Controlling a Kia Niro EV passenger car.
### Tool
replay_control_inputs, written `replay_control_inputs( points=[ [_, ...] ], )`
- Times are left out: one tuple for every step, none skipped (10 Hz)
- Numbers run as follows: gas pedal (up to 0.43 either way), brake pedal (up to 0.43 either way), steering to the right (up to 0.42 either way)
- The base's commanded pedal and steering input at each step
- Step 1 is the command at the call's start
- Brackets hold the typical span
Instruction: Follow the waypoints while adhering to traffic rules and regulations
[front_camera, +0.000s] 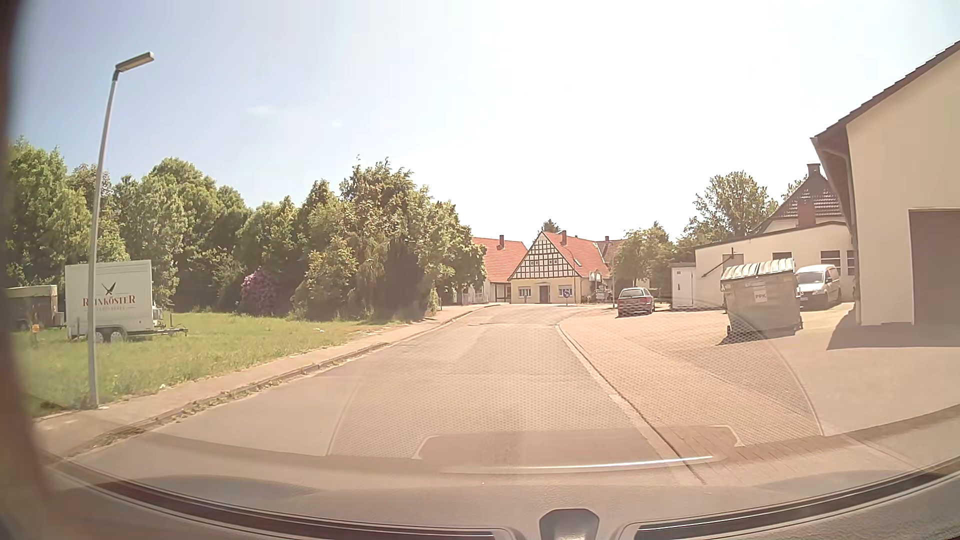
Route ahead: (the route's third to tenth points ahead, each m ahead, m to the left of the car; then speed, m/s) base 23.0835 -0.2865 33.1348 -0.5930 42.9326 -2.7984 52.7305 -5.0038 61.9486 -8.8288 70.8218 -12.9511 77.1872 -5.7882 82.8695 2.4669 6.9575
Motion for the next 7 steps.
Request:
replay_control_inputs(
  points=[
    [0.189,0.006,-0.006],
    [0.177,0.006,-0.006],
    [0.177,0.006,-0.006],
    [0.177,0.006,-0.005],
    [0.177,0.006,-0.005],
    [0.177,0.006,-0.003],
    [0.177,0.012,0.004]
  ],
)
